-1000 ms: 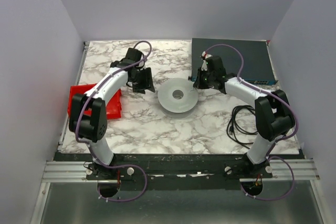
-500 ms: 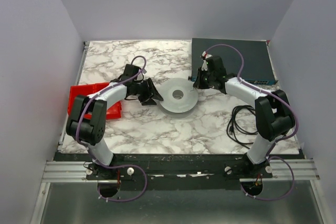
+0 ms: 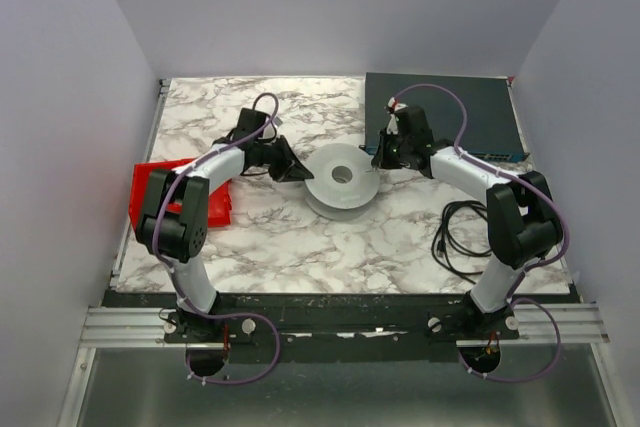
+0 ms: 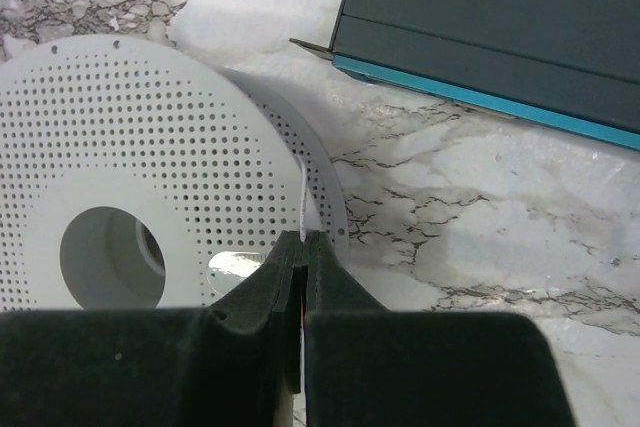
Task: Wrap the cables
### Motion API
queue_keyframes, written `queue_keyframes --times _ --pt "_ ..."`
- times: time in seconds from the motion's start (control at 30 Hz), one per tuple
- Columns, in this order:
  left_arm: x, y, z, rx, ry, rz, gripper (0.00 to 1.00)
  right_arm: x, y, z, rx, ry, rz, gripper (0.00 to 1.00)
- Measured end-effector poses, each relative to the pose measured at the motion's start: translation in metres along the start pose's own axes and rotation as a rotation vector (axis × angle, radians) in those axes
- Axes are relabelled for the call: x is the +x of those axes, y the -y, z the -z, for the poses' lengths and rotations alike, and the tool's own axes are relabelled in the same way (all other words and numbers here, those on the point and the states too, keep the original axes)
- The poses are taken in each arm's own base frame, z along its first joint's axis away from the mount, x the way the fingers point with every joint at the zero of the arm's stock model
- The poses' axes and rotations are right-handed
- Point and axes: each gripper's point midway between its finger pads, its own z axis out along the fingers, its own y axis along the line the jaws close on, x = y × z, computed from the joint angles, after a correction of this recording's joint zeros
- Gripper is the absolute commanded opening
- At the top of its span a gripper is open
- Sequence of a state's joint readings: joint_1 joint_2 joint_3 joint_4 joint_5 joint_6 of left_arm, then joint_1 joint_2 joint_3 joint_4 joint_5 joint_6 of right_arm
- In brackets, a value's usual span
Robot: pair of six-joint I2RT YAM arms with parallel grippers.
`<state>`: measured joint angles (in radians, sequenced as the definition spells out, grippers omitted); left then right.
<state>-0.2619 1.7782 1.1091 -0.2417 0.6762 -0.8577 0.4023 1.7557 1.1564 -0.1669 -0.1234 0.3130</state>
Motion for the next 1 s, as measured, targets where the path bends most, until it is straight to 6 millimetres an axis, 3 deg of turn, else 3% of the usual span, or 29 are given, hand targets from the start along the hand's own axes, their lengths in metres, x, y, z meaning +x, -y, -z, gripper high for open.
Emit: queue_keyframes --times 0.2,0.37,0.67,1.0 --pt "-0.029 0.015 -0.001 -0.063 -0.001 -0.087 0.00 -0.002 0.001 0.001 0.003 0.005 -0.002 0.01" --pt "-0.043 0.013 -0.003 -0.140 -0.007 -0.142 0.00 -0.002 0.001 0.002 0.004 0.005 -0.002 0.01" --pt "-0.051 -0.002 -0.008 -0.220 -0.028 -0.162 0.00 -0.001 0.006 0.003 0.010 -0.002 -0.011 0.01" --pt "-0.062 -0.001 -0.007 -0.258 -0.022 -0.202 0.00 0.002 0.013 0.005 0.007 -0.026 -0.027 0.01"
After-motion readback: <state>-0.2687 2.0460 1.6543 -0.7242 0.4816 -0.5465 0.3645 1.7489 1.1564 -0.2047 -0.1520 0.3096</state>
